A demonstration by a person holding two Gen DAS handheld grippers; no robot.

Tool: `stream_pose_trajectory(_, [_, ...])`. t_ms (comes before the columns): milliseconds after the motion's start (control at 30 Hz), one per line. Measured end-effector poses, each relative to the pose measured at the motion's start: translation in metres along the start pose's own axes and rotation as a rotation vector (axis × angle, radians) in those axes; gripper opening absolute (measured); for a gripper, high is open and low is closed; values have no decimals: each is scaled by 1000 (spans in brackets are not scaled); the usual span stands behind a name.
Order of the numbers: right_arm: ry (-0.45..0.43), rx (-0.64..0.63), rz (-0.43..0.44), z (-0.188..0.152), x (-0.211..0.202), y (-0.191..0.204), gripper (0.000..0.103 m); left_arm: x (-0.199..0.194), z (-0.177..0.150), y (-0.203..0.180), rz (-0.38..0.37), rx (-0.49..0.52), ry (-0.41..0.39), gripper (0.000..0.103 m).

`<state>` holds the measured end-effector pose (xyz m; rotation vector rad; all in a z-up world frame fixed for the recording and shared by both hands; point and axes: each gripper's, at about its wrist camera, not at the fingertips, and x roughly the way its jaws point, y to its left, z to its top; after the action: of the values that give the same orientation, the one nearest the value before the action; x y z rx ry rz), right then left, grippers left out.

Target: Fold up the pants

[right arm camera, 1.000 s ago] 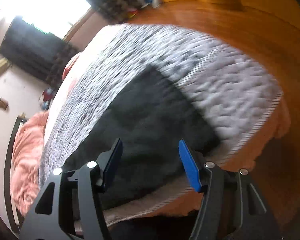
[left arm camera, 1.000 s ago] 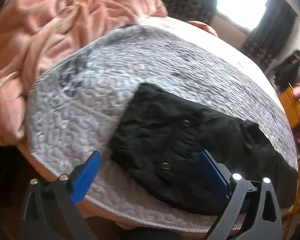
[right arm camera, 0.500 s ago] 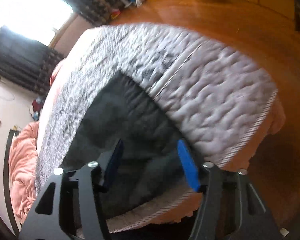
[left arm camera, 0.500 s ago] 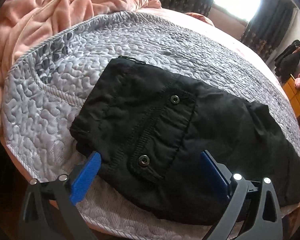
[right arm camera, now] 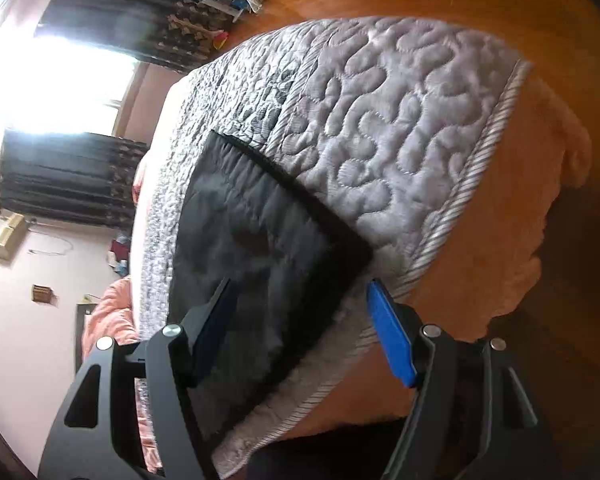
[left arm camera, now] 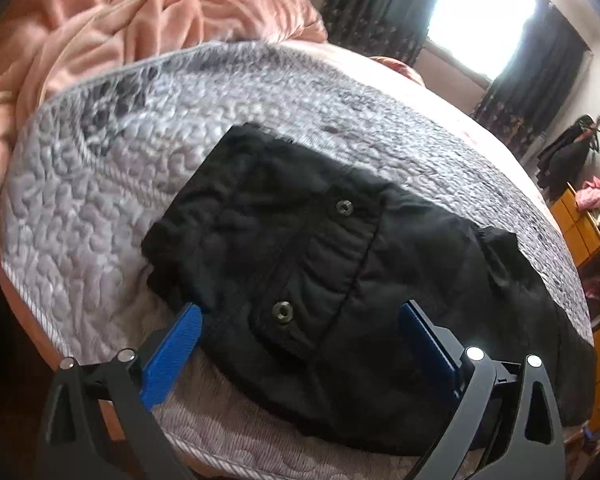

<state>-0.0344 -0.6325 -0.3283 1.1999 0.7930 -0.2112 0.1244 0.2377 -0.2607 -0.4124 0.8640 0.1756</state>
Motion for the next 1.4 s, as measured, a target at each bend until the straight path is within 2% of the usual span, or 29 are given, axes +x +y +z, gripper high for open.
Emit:
stream_pose_trajectory(300, [14,43,27,2,22,-5,68,5,-4,-11,34,36,11,99])
stream_pose_trajectory(467, [0,6,148,6,23,8,70,8,-4,-15,49,58,22,99])
stream_pose_trajectory(567, [18,51,132,5,37,-7,61,10,-4,-17,56,67,30,99])
stream_pose_trajectory(633, [6,64,162,3,38,-8,63,10,-4,-18,58,72,30,99])
stream_pose_trajectory(767, [-19,0,223,5,36,14,64,12,-4,-20,64,80,39,99])
stream_pose_trajectory(867, [31,49,184,7,55,3,52,15,-3,-20,67,80,51,99])
stream_pose_trajectory(1033, [10,18,199,9,53,16,48,16,-3,-17,67,71,58,99])
stream_pose_trajectory(1167, [16,19,192,14,53,23,40,19,-3,-16,71,70,72,99])
stream_pose_trajectory(1300, [16,3,178,17,50,27,28,20,-2,-15,64,66,71,99])
stream_pose_trajectory(1400, [13,-8,170,16,47,29,25,19,-3,-15,63,64,69,99])
